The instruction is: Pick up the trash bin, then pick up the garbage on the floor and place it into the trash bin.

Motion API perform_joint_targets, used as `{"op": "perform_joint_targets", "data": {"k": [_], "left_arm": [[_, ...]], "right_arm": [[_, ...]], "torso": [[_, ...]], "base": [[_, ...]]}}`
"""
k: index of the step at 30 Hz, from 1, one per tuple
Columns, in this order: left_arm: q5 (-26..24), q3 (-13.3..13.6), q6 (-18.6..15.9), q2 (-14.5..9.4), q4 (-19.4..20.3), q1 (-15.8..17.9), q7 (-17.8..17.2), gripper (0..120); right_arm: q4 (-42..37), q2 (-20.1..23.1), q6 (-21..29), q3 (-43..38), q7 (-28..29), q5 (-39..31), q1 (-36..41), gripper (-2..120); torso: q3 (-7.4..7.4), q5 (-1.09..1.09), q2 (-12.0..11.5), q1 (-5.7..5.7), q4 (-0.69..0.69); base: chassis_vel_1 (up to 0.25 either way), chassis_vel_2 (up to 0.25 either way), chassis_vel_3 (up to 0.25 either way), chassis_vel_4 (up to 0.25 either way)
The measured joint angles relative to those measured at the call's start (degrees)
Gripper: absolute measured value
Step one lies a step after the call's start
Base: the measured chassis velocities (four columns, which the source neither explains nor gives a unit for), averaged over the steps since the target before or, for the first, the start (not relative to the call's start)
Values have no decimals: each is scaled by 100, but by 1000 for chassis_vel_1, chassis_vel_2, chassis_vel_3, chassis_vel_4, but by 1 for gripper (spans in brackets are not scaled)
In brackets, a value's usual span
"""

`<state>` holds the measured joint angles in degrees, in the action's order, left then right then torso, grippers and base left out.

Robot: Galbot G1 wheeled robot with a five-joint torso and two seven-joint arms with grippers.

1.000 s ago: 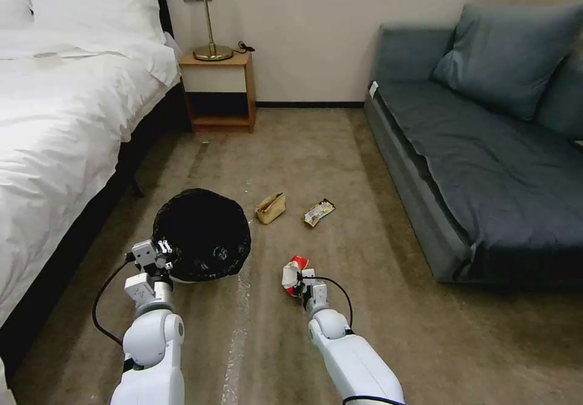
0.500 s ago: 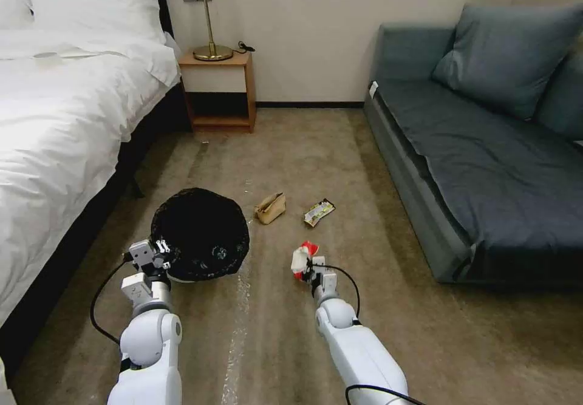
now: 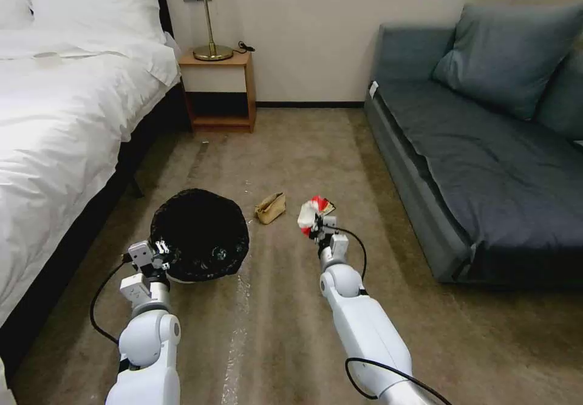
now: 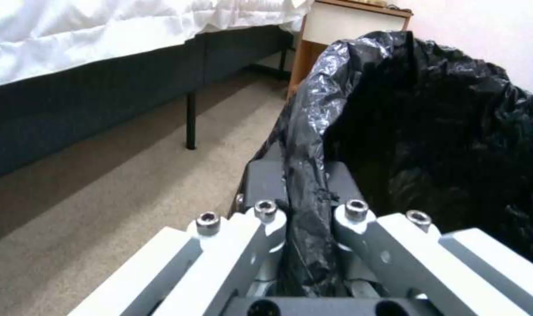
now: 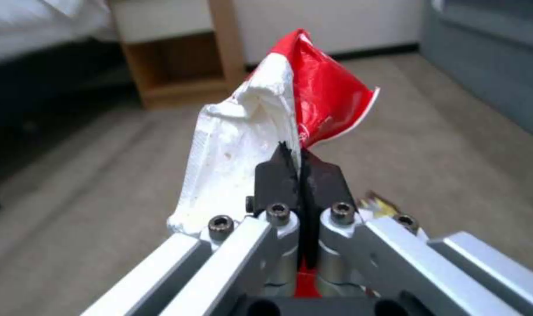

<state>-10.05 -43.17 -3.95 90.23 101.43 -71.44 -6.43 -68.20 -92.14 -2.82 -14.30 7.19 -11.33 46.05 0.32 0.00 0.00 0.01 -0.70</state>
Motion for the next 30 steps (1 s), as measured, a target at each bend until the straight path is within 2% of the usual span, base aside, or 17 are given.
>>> {"op": "perform_joint_targets", "data": {"k": [6,14,30], "left_arm": [[-42,2,17,-19,-58,2,0,4],[-35,22,19,13,-126,57,0,4],[69,51,19,68,-125,55,-9,4]], "right_arm": [[-843,0,-441,593,-330,153,224,0],[-1458,1,-541,1498,-364,200,410,0],[-969,1,-1031,2292,-607,623,339,0]], "torso": [[0,0,0,0,0],[0,-1,0,0,0],[0,-1,0,0,0]], "base": [[0,0,0,0],[0,0,0,0],[0,0,0,0]]}}
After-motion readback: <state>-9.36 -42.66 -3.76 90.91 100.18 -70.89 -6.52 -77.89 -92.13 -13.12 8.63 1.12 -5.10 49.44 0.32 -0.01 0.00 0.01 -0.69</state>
